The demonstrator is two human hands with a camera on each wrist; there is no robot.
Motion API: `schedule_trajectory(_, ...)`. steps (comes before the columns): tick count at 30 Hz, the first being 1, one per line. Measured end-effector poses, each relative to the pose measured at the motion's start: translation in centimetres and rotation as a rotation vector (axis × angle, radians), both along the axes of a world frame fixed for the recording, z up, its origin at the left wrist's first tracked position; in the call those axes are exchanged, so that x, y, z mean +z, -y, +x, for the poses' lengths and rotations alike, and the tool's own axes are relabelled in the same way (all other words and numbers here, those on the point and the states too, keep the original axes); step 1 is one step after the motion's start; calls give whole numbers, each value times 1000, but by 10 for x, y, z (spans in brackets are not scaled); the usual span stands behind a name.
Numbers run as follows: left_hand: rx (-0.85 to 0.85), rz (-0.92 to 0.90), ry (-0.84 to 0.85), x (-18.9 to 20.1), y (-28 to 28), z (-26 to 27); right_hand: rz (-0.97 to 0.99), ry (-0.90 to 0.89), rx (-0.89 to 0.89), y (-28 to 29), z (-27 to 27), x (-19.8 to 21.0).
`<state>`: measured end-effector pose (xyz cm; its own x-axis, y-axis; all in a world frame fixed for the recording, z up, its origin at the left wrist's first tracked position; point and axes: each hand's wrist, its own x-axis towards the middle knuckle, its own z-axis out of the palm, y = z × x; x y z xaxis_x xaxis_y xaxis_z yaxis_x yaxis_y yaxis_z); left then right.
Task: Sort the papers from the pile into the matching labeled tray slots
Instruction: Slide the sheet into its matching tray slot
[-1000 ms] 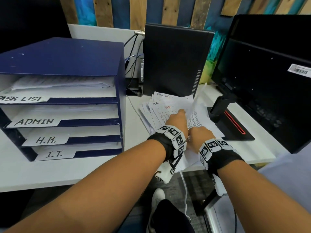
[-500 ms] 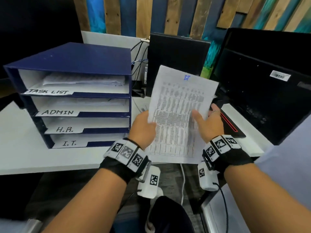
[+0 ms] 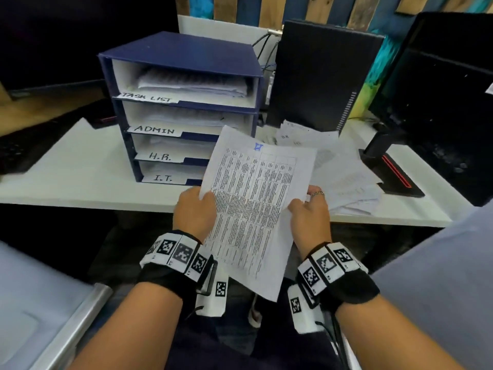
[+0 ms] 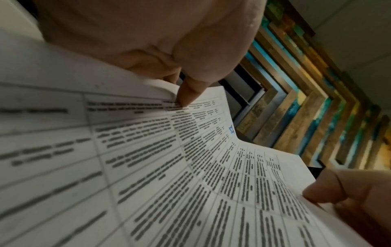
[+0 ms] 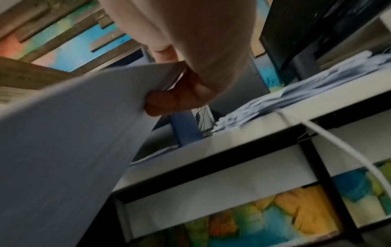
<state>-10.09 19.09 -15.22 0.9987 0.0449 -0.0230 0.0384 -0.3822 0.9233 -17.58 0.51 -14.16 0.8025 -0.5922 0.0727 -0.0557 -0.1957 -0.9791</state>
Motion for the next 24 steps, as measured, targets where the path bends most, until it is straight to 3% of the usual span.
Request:
schedule_trajectory(7,50,270,-263,-30,-84,2,33,-285,224,-58,19,-46)
schedule_trajectory(11,115,343,-274,-20,-110,12,88,-311,255,-70,32,-47)
schedule_trajectory(18,131,283,-249,3,-118,53,150,-438,440,-71,26,-39)
schedule_trajectory(24,162,151,-248,13,-110,69,18,-347,234,-67,71,-25)
